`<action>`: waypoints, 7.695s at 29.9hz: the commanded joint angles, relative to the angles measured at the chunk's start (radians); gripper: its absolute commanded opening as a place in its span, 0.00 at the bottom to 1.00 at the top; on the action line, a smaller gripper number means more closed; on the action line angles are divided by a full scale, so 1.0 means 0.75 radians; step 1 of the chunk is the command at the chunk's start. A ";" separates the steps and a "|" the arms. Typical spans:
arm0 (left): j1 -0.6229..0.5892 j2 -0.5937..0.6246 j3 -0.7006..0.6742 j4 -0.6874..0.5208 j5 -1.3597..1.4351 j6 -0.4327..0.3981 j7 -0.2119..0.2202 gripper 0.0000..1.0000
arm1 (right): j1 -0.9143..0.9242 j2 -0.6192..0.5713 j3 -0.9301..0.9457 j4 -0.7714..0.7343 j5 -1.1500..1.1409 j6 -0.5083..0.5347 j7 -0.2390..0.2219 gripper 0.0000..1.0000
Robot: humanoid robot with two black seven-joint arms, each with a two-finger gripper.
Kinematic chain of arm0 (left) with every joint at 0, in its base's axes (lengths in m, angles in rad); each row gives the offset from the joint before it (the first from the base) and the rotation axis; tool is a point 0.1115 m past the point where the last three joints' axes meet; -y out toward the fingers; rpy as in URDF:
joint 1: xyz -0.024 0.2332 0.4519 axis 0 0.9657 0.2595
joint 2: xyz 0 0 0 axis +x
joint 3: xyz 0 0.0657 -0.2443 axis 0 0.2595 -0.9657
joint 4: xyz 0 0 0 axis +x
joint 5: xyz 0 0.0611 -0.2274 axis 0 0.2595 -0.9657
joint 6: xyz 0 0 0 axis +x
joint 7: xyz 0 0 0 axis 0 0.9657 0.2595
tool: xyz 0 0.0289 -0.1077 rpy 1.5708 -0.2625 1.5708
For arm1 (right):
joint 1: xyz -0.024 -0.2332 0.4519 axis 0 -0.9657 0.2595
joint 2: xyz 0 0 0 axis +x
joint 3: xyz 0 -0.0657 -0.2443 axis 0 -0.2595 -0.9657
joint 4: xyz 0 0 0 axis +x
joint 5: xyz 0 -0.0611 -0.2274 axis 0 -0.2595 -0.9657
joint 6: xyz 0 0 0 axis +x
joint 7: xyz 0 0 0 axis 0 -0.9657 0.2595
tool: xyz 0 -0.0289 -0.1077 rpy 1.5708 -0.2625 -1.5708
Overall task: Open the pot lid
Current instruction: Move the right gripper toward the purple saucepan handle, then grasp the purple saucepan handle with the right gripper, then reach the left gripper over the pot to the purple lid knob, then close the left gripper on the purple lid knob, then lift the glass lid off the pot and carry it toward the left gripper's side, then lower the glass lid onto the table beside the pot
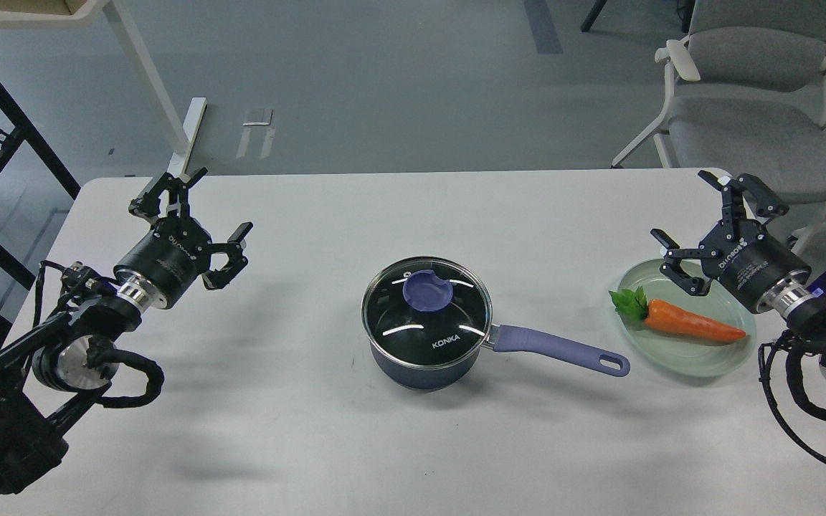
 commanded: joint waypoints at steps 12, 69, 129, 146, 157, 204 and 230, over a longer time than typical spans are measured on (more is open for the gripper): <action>-0.014 0.128 -0.003 0.006 -0.006 -0.021 0.011 0.99 | 0.106 -0.165 0.019 0.135 -0.400 0.003 0.000 1.00; -0.149 0.184 0.008 -0.084 0.247 -0.150 -0.081 0.99 | 1.027 0.168 -1.030 0.449 -2.571 -0.416 0.000 0.54; -0.762 -0.199 0.865 -0.107 2.483 0.421 -0.285 0.99 | 1.016 0.174 -1.051 0.443 -2.554 -0.420 0.000 0.29; -0.703 -0.223 0.869 -0.011 2.507 0.460 -0.285 0.96 | 1.010 0.174 -1.051 0.443 -2.552 -0.420 0.000 0.30; -0.699 -0.223 0.871 -0.011 2.524 0.480 -0.285 0.59 | 1.010 0.174 -1.051 0.443 -2.552 -0.420 0.000 0.30; -0.310 0.538 0.944 -0.064 2.299 0.975 -0.285 0.41 | 1.010 0.172 -1.051 0.443 -2.536 -0.420 0.000 0.30; -0.259 0.464 1.006 0.073 2.309 0.979 -0.285 0.65 | 1.008 0.168 -1.051 0.445 -2.526 -0.420 0.000 0.31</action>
